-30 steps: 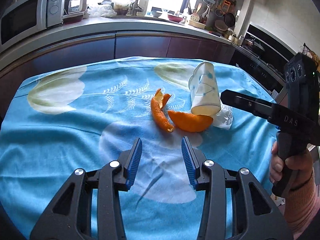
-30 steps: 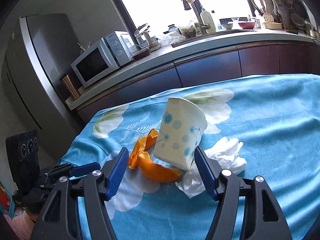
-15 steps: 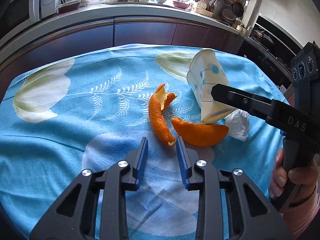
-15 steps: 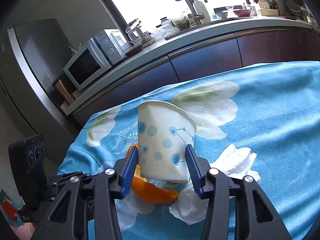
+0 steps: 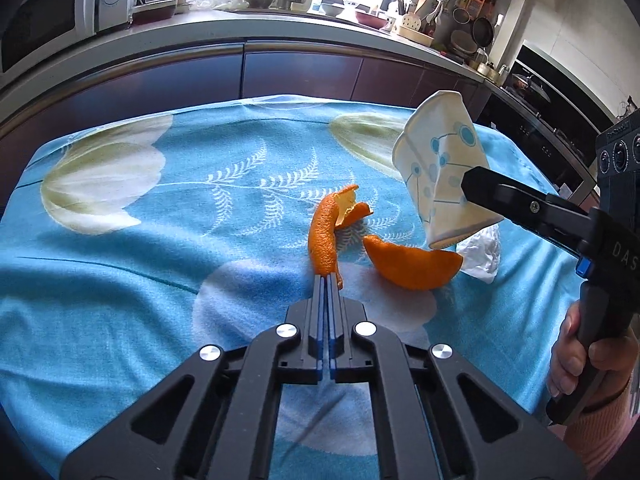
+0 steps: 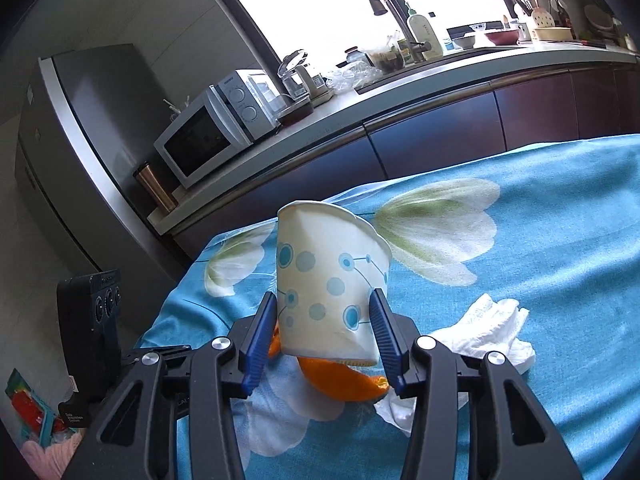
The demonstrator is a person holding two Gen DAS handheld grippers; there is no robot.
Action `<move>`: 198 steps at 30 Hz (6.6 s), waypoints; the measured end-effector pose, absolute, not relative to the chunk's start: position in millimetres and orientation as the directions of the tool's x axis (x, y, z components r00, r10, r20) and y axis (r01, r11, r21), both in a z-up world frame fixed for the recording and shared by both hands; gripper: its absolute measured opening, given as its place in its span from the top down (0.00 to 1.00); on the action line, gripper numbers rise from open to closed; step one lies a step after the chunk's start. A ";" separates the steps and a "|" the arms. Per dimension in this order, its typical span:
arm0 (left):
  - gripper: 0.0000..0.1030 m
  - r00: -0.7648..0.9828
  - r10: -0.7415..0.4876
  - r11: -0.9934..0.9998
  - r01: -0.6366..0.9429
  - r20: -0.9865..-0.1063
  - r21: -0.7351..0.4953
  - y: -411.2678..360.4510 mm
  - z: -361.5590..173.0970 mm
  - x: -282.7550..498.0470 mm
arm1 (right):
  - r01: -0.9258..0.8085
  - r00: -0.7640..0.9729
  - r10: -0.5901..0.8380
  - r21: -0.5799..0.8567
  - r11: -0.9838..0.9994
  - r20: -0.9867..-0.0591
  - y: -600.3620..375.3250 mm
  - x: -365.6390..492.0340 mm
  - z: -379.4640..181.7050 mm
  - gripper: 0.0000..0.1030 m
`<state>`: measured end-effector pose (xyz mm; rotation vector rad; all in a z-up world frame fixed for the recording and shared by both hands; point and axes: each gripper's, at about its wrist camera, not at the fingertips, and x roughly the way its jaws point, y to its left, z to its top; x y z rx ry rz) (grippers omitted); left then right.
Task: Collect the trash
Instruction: 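Grasp the orange peel with the left tool while the right tool holds the cup, then carry the orange peel in the left tool while the right tool carries the cup to the bin, then open the left tool over the bin to drop the peel while the right tool releases the cup, then withdraw both open tools from the bin back over the table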
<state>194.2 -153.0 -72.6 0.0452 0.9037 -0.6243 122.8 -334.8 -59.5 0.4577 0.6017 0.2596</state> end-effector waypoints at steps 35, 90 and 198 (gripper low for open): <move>0.87 0.501 -0.448 0.857 0.477 -0.740 -0.196 -113.4 -65.8 181.2 | -0.232 0.766 0.475 0.502 0.833 -0.434 -302.2 108.3 -50.4 0.56; 0.88 0.780 -0.178 0.968 0.029 -0.600 -0.249 185.7 -3.6 37.6 | -0.586 0.432 0.765 0.496 0.641 -0.478 -77.0 123.2 -44.4 0.56; 0.56 0.471 -0.561 0.775 0.587 -0.681 -0.232 -118.8 -51.9 156.9 | -0.047 0.785 0.259 0.363 0.931 -0.563 -337.7 77.2 -59.8 0.53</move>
